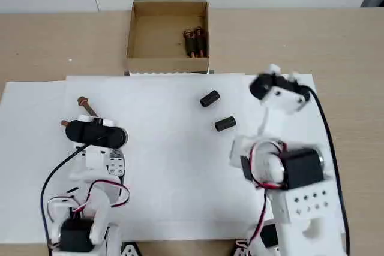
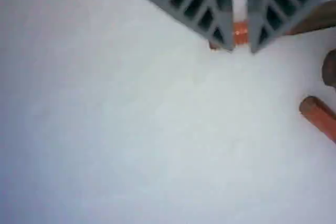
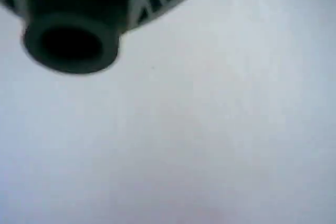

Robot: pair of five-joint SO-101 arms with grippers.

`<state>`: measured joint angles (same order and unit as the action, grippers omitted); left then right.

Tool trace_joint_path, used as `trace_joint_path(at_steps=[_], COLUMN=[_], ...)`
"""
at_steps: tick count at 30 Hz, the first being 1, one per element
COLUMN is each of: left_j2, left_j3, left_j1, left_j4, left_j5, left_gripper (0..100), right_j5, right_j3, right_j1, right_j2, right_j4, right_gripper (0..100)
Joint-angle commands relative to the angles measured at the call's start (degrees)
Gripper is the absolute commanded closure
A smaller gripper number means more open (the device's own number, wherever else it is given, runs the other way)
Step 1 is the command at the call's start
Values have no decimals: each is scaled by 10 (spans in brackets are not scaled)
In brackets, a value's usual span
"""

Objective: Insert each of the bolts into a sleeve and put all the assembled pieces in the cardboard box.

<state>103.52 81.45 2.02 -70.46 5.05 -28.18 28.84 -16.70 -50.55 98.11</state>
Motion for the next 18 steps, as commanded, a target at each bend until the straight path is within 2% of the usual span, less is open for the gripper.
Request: trace_joint_path(at_steps=[1, 7, 13, 18], left_j2=[-34, -215, -406, -517], left_j3=[-87, -251, -411, -509], left_j1=[3, 3, 3, 3], left_j4=[-33, -51, -114, -126], left_j5=[10, 6, -59, -94], left_gripper=[994, 994, 994, 994], right_j5=[7, 23, 31, 31], right_j3=[46, 81, 82, 82], right_j1=[28, 38, 62, 95], right_j2=[-60, -135, -177, -186], right_j4=[-12, -27, -27, -23], right_gripper=[995, 995, 995, 995])
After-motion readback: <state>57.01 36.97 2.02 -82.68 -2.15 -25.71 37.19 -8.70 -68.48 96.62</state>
